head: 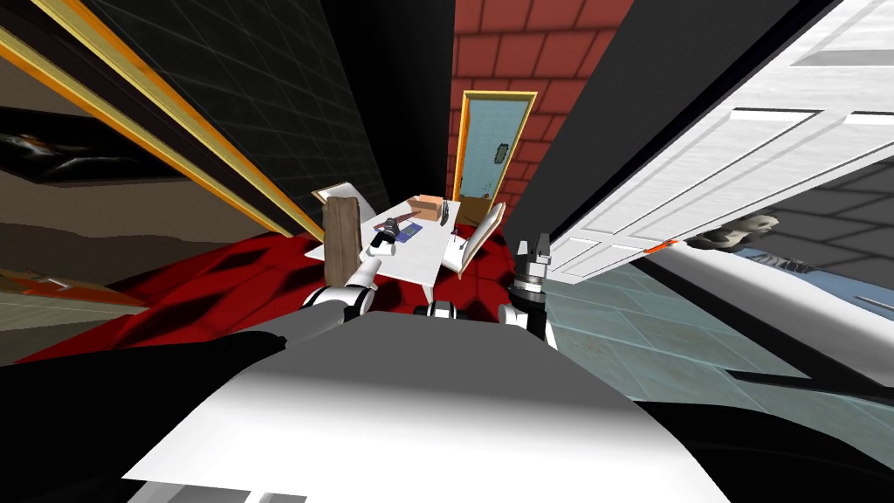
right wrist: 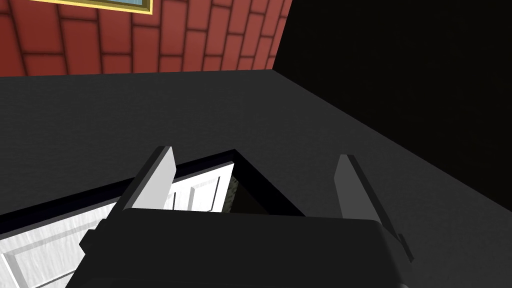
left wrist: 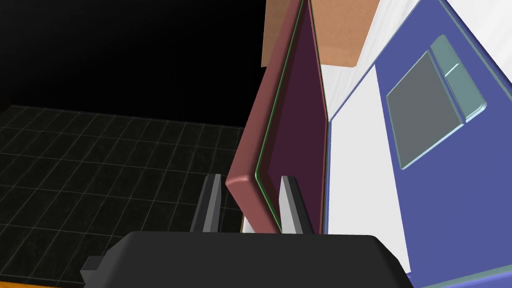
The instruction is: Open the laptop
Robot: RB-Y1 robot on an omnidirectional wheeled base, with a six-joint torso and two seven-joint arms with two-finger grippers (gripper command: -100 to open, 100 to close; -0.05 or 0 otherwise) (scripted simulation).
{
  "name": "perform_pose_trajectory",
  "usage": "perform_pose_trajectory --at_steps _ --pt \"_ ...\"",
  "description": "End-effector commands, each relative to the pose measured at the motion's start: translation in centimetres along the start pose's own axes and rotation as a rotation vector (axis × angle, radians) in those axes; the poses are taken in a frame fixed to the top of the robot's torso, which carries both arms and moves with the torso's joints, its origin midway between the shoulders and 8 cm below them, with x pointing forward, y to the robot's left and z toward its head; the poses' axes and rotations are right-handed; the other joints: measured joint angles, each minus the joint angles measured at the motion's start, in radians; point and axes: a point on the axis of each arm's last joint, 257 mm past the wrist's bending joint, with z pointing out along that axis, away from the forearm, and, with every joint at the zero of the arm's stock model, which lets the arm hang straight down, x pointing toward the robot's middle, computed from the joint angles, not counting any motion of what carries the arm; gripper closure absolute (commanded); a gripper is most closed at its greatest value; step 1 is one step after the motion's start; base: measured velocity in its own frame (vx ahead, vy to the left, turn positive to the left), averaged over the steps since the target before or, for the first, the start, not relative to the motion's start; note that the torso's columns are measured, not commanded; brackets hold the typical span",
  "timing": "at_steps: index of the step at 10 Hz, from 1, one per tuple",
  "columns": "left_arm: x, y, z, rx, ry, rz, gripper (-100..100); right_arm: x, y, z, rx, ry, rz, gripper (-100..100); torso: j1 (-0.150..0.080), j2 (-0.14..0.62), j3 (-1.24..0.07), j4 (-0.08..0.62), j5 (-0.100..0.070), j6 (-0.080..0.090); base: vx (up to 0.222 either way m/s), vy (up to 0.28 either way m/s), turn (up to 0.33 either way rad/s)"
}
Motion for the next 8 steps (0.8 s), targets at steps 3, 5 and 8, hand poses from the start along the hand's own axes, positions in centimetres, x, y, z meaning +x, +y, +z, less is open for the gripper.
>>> perform_pose_trajectory --at_steps 3,5,8 --pt "1.1 -0.3 -0.5 0.014 0.018 0.057 100 0.0 0.0 0.0 0.000 0.000 0.000 0 0.000 0.001 0.000 0.000 0.000 0.001 0.011 0.000 -0.005" --pt "1.8 -0.6 -0.7 0.010 0.027 0.033 -100 0.0 0.0 0.0 0.000 0.000 0.000 0 0.001 -0.002 -0.001 -0.001 0.000 0.000 0.037 0.005 0.070" --pt "1.7 -2.2 0.1 0.010 0.024 0.033 -100 0.0 0.0 0.0 0.000 0.000 0.000 0 0.001 0.000 0.000 -0.001 0.001 0.001 -0.038 -0.004 -0.023"
